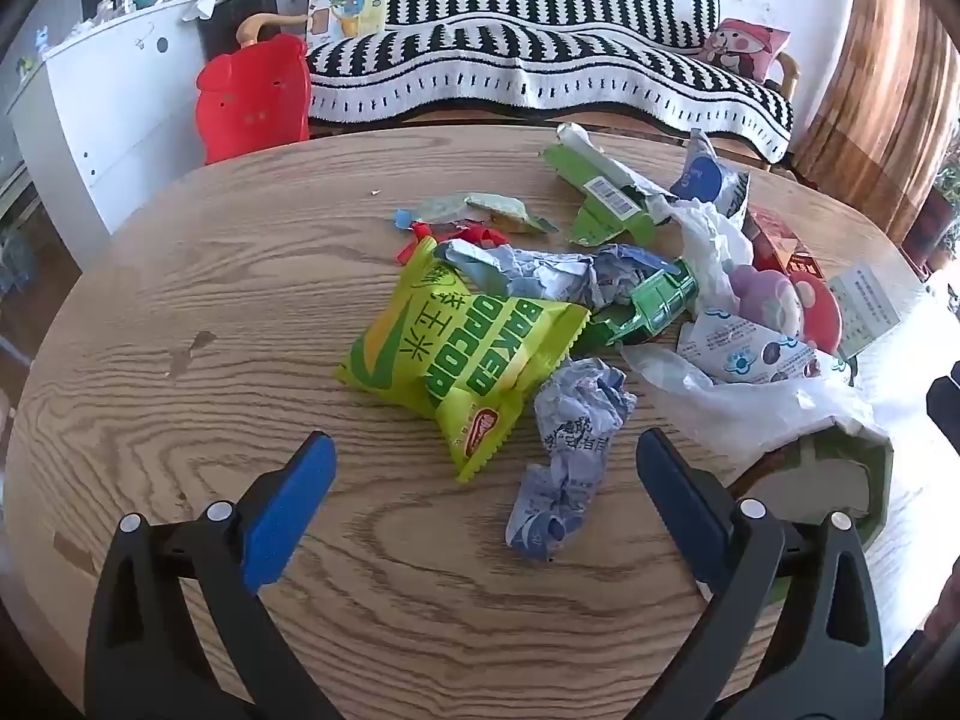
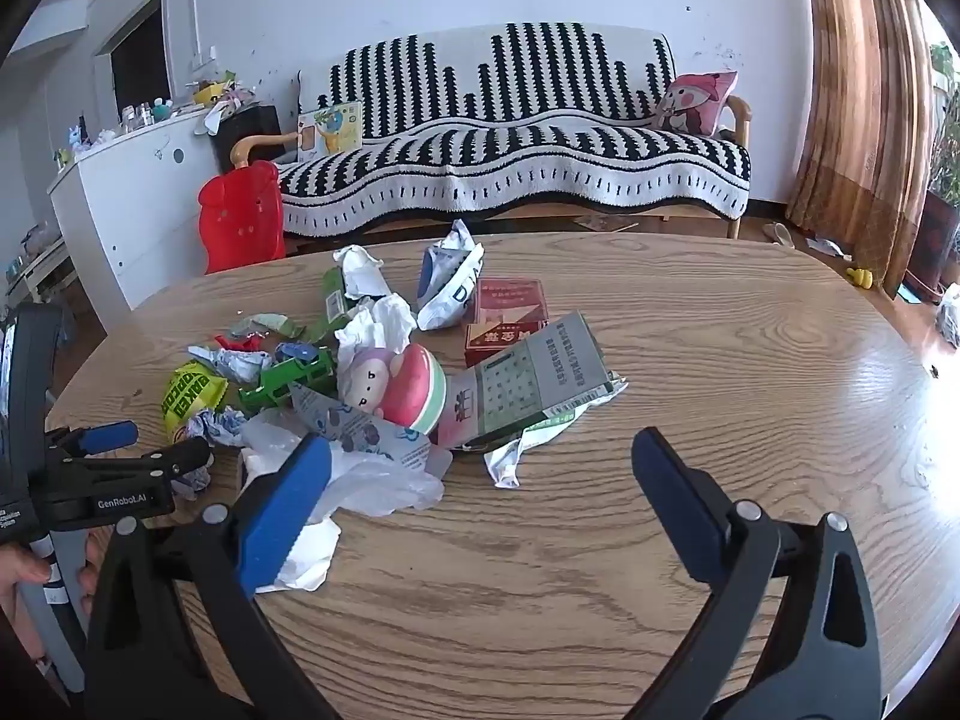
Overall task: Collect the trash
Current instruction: 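Move the left tool to the crumpled foil while the right tool approaches the white tissue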
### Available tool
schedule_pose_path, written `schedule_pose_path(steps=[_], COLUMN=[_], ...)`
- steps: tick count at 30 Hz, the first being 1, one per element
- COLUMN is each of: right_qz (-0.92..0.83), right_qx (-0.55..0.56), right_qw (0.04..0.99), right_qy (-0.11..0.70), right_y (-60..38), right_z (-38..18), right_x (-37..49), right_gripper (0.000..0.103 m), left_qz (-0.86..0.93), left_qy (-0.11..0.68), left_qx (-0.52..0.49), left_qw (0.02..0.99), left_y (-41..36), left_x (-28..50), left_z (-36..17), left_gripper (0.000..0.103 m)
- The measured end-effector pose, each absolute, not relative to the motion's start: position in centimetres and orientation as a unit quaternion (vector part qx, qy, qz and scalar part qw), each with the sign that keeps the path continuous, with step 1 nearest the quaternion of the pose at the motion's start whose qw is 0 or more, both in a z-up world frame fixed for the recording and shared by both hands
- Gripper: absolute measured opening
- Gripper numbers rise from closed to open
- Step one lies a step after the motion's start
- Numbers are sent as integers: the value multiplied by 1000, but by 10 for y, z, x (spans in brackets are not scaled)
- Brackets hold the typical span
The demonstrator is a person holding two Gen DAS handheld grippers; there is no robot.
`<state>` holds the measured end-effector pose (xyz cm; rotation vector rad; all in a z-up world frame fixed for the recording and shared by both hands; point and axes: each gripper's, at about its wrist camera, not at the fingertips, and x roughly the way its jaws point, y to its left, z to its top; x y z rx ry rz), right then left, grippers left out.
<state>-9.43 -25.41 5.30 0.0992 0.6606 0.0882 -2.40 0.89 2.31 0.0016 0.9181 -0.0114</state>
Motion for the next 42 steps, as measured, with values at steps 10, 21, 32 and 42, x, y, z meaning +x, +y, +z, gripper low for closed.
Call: schedule_pose_path(steps=[10, 21, 32, 42], right_qz=[54, 116, 162, 213], right_qx=[61, 33, 49, 97], right_qw=[943, 941, 902, 906], right_qy=[323, 316, 396, 353], right_y=[-249, -206, -197, -207], right_z=[55, 54, 27, 47], right_x=[-95, -95, -97, -136], right_gripper=[97, 97, 97, 77], left_qz=[-4, 0, -30, -103], left_qy=[446, 446, 463, 406], left_qx=[-1, -2, 18, 40], left_qw=[895, 895, 886, 907], left_y=[11, 27, 19, 6], left_x=[-23, -29, -29, -53], left_z=[22, 22, 21, 43], left_gripper=[98, 98, 98, 97])
